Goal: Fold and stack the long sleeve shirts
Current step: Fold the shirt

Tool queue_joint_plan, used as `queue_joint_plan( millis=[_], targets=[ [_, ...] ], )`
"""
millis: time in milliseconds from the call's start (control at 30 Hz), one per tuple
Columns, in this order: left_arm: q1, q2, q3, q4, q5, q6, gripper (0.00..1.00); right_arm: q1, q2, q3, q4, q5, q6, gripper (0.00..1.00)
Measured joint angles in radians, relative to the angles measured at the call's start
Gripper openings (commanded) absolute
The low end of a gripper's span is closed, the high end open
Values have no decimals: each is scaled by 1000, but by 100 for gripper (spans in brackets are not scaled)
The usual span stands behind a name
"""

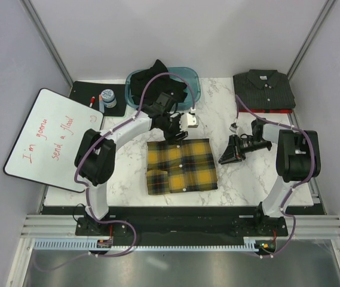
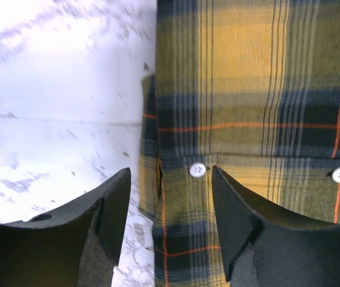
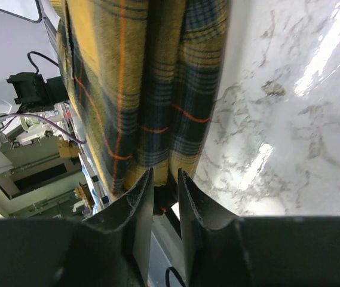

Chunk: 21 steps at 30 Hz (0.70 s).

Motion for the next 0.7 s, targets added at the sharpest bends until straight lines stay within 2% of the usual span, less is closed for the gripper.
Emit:
queue_joint_plan(
  millis=[167,500,700],
  targets=[
    [-2,35,104,-27,52,-14,67,0,60,-9,74,-11,9,20],
    [-32,209,277,-79,135,-41,73,28,86,-16,311,42,151,23],
    [-42,266,319,-101,159,-60,73,65,87,-30,364,46,195,27]
  ],
)
